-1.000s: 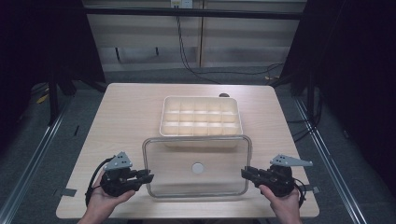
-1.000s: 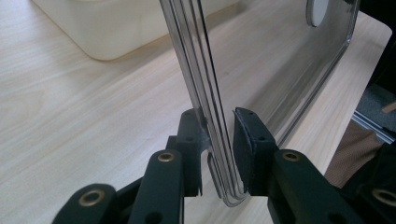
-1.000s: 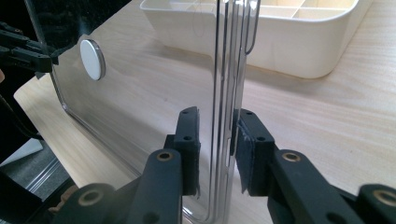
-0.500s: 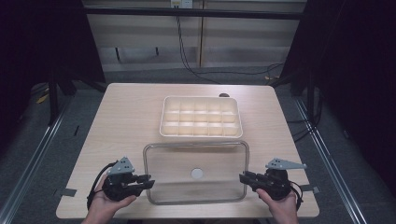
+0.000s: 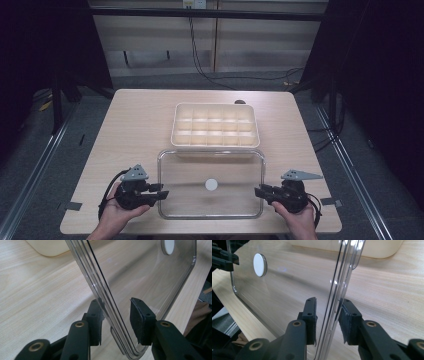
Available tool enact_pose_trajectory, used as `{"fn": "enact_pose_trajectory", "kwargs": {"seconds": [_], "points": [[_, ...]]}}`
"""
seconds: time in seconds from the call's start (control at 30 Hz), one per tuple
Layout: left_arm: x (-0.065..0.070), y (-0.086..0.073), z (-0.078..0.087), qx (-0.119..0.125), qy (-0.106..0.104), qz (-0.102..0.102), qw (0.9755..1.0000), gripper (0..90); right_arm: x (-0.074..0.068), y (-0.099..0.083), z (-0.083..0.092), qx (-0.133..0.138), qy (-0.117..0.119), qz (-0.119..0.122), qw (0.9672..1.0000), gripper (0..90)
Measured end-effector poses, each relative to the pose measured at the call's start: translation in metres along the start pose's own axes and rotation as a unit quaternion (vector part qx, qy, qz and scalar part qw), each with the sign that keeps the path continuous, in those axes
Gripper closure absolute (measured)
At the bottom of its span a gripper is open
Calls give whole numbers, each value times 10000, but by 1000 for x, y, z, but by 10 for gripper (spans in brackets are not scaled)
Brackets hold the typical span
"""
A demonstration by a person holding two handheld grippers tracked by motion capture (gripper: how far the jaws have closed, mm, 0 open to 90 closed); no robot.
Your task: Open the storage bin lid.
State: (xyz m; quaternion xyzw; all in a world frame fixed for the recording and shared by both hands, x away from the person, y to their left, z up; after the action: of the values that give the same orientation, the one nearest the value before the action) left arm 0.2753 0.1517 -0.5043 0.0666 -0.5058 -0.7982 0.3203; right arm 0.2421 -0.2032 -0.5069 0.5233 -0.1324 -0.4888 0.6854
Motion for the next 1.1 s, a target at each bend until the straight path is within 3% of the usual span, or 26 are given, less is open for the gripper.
{"fn": "enact_pose_trajectory", "kwargs": {"seconds": [0.2, 0.47, 0.57, 0.7, 1.1], "points": [[-1, -3, 0, -34, 15, -12, 10000, 601, -1, -1, -4, -67, -26, 139, 9999, 652], [-7, -6, -7, -124, 56, 208, 9997, 556, 1, -3, -13, -188, -32, 110, 9998, 623], [-6, -6, -8, -176, 54, 160, 9997, 547, 3, -3, -16, -219, -61, 92, 9997, 604], [-2, -8, -10, -261, -101, 66, 9996, 530, 4, -4, -15, -246, -114, 117, 9996, 590], [-3, -12, -16, -286, -121, 154, 9994, 498, 8, -8, -19, -337, -154, 87, 9993, 549]]}}
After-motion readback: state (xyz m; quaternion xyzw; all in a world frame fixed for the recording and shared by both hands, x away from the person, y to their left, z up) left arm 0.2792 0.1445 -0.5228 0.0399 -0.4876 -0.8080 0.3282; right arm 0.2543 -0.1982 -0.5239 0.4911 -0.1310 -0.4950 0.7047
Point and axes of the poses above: each handheld gripper's, and its own axes: z roughly backward along the jaws, y roughly out of its top, x roughly to its right, the point moved 7 cm from there along -z, roughly forward along the jaws, and after that the axes turned 14 degrees about x, right-handed, at the moved point
